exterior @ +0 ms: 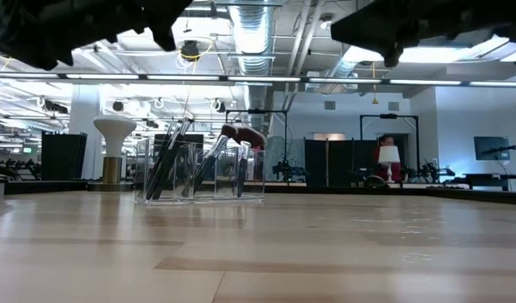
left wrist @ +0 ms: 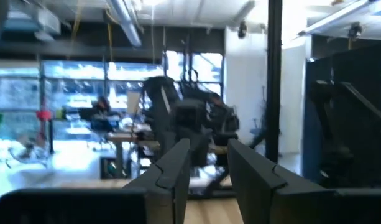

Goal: Put items in baskets/containers
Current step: Return to Home Position

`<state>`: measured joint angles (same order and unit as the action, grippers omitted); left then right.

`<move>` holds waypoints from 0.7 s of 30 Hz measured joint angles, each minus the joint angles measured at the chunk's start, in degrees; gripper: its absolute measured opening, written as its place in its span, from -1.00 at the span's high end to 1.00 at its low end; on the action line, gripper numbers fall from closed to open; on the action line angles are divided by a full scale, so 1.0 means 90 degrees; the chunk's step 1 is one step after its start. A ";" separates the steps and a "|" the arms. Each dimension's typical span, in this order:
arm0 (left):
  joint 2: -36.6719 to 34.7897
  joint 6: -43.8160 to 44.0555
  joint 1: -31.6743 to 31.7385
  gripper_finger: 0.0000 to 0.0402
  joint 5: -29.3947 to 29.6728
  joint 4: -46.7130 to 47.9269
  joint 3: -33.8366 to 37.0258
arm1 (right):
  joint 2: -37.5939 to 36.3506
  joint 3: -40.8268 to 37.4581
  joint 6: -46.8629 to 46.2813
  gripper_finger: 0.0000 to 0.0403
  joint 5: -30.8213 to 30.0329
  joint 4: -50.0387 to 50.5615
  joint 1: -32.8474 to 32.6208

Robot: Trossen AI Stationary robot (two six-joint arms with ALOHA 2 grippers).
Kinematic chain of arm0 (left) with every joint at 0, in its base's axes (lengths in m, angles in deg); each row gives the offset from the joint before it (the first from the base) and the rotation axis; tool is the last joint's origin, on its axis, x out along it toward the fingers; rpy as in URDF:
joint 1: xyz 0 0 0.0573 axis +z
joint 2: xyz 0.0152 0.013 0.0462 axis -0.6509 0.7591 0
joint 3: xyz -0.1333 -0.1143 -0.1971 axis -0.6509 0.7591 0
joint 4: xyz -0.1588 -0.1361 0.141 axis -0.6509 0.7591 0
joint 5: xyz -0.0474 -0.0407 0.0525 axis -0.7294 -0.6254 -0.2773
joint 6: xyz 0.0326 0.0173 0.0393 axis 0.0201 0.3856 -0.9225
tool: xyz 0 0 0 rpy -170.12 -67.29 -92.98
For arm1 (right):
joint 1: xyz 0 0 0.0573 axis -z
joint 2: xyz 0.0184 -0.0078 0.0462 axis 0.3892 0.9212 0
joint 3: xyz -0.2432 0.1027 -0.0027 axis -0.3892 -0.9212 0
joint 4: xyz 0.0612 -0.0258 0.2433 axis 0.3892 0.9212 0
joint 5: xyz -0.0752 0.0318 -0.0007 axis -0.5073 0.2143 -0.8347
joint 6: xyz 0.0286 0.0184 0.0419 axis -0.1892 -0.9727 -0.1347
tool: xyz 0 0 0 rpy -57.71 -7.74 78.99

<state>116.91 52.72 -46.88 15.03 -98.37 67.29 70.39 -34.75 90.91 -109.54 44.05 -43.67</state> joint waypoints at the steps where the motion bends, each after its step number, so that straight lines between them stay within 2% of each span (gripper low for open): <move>1: 0.0000 0.0088 0.0057 0.48 -0.0103 0.0106 0.0000 | -0.0081 0.0000 -0.0088 0.65 0.0089 0.0186 0.0083; 5: 0.0002 0.0181 0.0119 0.48 -0.0245 0.0320 0.0097 | -0.0374 0.0000 -0.0296 0.74 0.0462 0.0778 0.0362; 13: -0.0246 0.0499 0.0056 0.48 -0.0265 0.0504 0.0341 | -0.0694 0.0002 0.0083 0.91 0.0487 0.0872 0.0451; 21: -0.1223 0.0487 0.0191 0.48 -0.0252 0.0604 0.0842 | -0.0644 0.0002 0.0127 0.97 0.0409 0.1281 0.0458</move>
<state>105.90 57.11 -45.16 12.76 -92.94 74.87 64.59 -34.73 92.06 -105.86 55.58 -39.55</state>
